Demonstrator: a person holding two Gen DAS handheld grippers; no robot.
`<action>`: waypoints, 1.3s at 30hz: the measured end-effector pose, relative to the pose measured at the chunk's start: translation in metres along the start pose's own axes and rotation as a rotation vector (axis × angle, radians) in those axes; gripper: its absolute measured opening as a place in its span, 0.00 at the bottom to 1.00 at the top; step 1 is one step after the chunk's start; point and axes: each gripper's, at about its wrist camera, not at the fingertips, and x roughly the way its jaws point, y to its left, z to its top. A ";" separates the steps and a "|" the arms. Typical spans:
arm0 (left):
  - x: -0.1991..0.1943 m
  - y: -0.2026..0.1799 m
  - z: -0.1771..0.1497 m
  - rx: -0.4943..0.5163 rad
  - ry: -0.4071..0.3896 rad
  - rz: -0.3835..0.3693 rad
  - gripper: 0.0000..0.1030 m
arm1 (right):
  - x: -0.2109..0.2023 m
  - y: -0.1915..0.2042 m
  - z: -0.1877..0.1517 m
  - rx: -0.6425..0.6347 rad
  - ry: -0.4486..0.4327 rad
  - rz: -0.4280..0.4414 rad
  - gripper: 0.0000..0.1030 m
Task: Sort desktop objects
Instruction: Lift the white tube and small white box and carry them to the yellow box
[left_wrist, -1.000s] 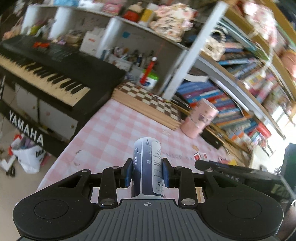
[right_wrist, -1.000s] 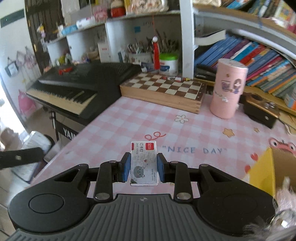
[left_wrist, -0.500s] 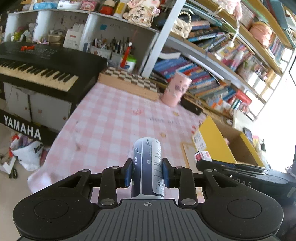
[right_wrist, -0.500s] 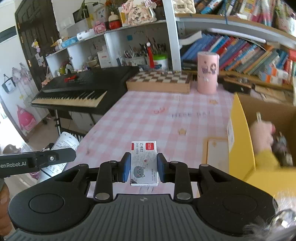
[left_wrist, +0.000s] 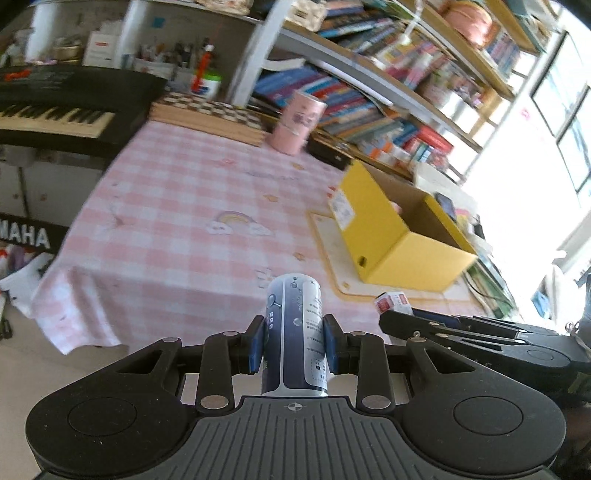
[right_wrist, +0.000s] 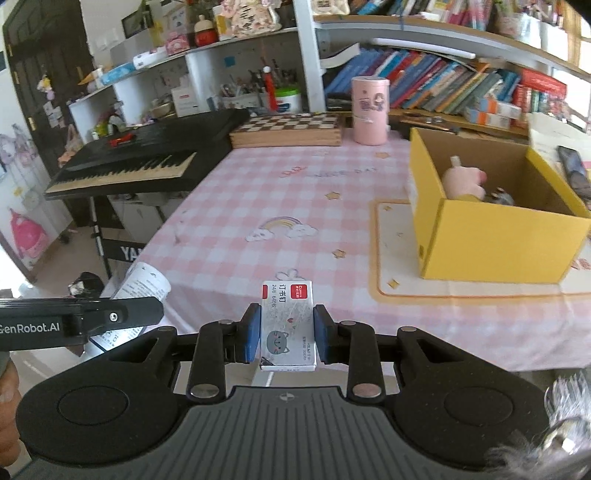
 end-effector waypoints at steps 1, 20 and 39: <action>0.001 -0.003 -0.001 0.010 0.004 -0.010 0.30 | -0.003 -0.001 -0.002 0.004 -0.001 -0.012 0.27; 0.048 -0.064 -0.004 0.150 0.113 -0.206 0.30 | -0.037 -0.048 -0.028 0.128 0.021 -0.196 0.27; 0.103 -0.122 0.001 0.194 0.184 -0.245 0.30 | -0.044 -0.123 -0.031 0.211 0.035 -0.243 0.27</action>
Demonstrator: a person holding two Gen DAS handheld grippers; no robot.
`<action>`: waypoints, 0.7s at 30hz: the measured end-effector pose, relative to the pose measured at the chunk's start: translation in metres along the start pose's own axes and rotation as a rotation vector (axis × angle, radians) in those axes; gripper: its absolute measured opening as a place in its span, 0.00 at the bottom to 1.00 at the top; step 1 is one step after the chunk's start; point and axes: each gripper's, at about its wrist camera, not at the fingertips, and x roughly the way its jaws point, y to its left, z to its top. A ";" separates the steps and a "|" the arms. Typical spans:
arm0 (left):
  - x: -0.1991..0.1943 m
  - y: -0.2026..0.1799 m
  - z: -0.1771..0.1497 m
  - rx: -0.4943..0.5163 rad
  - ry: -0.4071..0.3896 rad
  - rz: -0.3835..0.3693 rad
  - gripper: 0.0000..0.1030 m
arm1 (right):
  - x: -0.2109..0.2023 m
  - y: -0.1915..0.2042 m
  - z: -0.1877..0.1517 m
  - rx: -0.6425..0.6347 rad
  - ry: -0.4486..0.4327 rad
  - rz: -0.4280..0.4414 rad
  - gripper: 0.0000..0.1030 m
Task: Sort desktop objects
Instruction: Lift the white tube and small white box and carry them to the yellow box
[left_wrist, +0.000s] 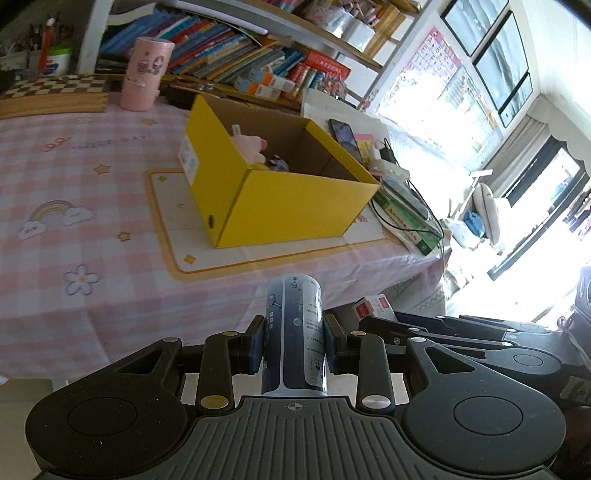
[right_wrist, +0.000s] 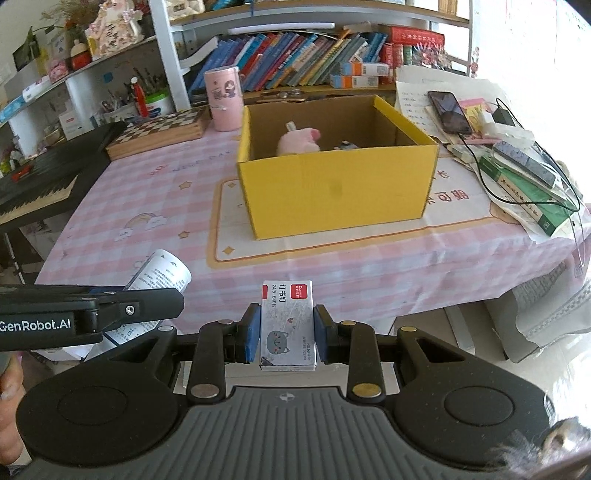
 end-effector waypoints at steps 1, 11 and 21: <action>0.005 -0.004 0.002 0.003 0.004 0.000 0.30 | 0.002 -0.006 0.001 0.004 0.003 0.000 0.27; 0.049 -0.038 0.022 0.006 0.019 0.023 0.30 | 0.019 -0.065 0.026 0.011 0.021 0.027 0.27; 0.091 -0.064 0.057 -0.010 -0.029 0.109 0.30 | 0.047 -0.119 0.065 -0.035 0.006 0.099 0.27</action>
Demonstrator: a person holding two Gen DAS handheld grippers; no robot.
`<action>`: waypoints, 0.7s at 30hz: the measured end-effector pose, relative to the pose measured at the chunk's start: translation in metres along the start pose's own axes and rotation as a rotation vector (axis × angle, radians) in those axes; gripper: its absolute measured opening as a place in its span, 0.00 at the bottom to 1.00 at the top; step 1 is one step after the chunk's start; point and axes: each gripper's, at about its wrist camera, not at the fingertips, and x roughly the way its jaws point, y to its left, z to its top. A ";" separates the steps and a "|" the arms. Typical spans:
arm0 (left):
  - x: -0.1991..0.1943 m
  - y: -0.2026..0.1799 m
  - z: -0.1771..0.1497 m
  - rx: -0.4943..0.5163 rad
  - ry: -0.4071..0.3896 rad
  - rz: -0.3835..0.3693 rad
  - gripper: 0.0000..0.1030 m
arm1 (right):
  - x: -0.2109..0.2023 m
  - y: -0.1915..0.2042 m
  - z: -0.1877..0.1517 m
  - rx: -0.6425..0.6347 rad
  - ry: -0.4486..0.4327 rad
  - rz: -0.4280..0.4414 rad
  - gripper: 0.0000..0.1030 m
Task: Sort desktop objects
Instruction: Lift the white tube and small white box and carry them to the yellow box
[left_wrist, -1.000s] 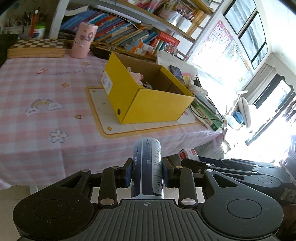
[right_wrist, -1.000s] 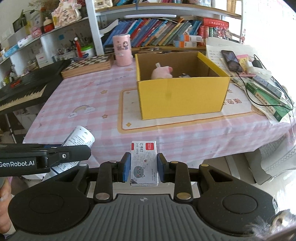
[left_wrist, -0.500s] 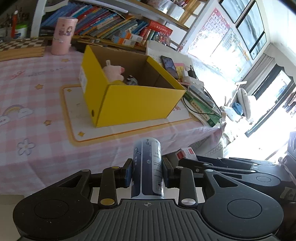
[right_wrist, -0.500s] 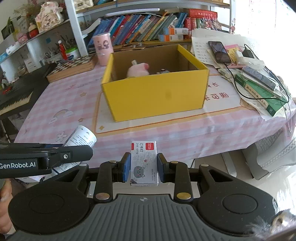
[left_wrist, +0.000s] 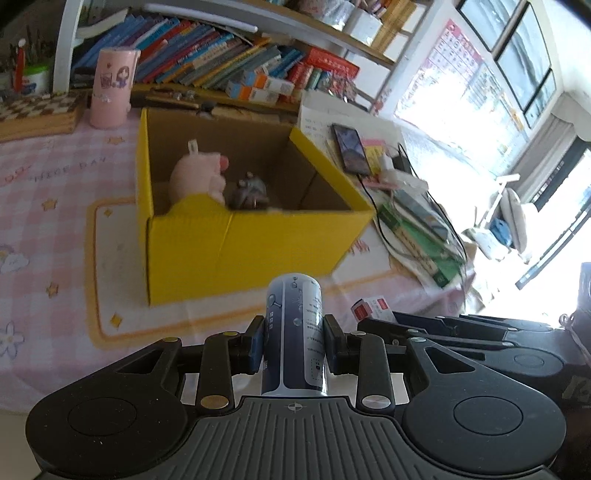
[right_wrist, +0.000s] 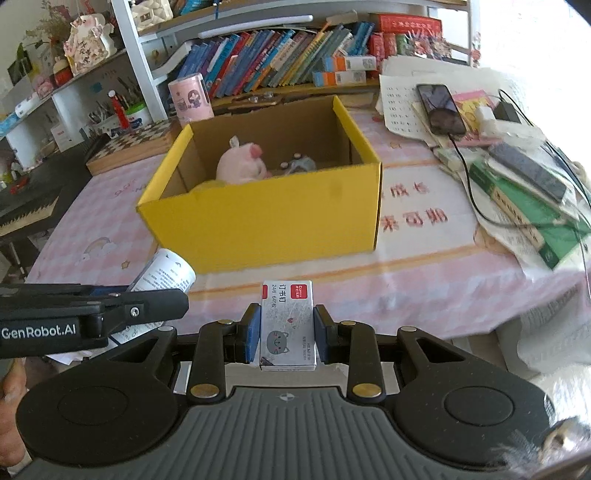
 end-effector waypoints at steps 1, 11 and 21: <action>0.002 -0.002 0.005 -0.002 -0.014 0.010 0.30 | 0.001 -0.003 0.006 -0.014 -0.011 0.008 0.27; 0.018 -0.014 0.072 -0.016 -0.194 0.123 0.30 | 0.021 -0.025 0.087 -0.124 -0.160 0.113 0.27; 0.075 -0.009 0.130 -0.002 -0.248 0.249 0.30 | 0.088 -0.029 0.142 -0.277 -0.149 0.109 0.27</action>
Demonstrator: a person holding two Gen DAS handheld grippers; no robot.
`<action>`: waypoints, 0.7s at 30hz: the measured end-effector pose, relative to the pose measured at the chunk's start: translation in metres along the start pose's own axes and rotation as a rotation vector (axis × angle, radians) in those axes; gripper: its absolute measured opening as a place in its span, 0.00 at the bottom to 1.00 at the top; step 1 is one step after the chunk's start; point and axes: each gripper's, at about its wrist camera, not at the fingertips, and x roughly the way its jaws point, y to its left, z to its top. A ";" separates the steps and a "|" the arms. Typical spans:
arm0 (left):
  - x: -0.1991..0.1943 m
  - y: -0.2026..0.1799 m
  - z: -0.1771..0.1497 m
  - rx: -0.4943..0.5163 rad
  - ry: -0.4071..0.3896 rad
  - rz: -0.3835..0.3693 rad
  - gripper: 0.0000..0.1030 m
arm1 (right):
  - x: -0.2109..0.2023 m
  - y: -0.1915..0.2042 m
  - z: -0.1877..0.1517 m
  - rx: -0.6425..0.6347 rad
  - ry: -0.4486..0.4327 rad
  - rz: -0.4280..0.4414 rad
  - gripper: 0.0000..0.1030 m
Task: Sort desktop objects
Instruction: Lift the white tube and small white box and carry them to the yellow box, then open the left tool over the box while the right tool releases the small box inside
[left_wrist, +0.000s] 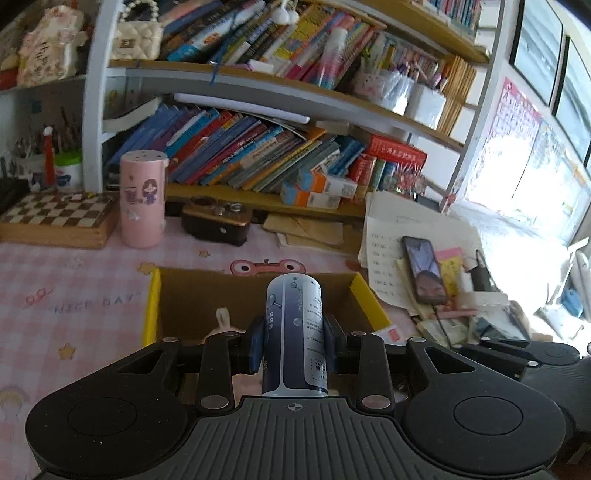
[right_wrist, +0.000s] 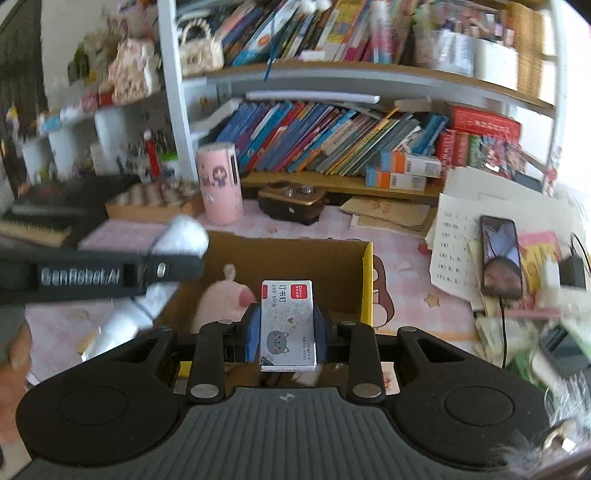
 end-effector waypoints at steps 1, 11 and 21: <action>0.008 -0.002 0.000 0.012 0.007 0.011 0.30 | 0.008 -0.001 0.000 -0.016 0.014 0.002 0.27; 0.063 -0.004 -0.026 0.021 0.173 0.044 0.30 | 0.064 0.014 -0.016 -0.240 0.173 0.061 0.27; 0.069 -0.004 -0.042 0.010 0.220 0.049 0.31 | 0.085 0.011 -0.022 -0.210 0.291 0.125 0.27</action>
